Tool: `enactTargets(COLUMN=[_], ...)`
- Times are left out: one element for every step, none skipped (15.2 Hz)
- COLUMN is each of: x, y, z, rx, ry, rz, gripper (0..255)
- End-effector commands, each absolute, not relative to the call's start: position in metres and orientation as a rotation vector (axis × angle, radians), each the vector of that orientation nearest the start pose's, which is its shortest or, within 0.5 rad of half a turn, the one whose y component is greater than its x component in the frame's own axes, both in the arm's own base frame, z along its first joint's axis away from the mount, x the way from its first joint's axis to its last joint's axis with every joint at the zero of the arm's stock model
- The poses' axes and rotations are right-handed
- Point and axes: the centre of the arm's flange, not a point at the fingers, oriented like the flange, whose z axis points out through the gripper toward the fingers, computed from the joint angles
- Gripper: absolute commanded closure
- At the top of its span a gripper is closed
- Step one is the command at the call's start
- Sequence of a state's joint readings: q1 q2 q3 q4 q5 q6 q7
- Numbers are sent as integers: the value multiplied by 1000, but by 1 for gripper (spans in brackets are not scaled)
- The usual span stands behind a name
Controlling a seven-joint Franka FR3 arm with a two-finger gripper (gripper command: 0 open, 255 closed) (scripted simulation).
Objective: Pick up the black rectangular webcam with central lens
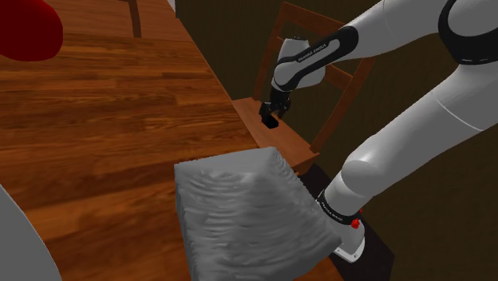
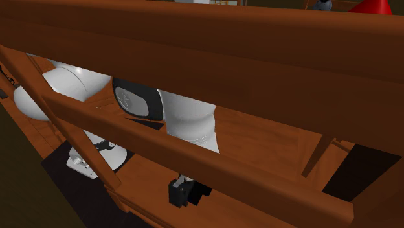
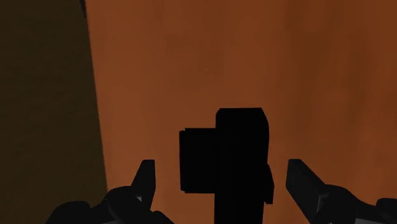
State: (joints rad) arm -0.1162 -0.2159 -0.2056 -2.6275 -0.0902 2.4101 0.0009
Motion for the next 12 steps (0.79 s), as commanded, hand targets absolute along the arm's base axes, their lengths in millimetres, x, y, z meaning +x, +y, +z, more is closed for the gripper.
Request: enactTargets(x=[399,399,399,399,399,399,400,399,399,398,398,399], y=[-131,-131,-131,-131,-131,-131,-131,-131,-131,-131,-131,-131], z=[310,310,311,310,310,310,310,310,310,310,311,310], rx=[-3132,-3132,-3132,-3132,-3132,-3132,-3132,-3132,-3132,-3132,-3132,-3132], ry=[395,395,395,395,395,395,395,395,395,395,395,395], rz=[10,10,10,10,10,10,10,10,10,10,10,10], gripper=[0,0,255,255,255,255,255,255,255,255,255,255])
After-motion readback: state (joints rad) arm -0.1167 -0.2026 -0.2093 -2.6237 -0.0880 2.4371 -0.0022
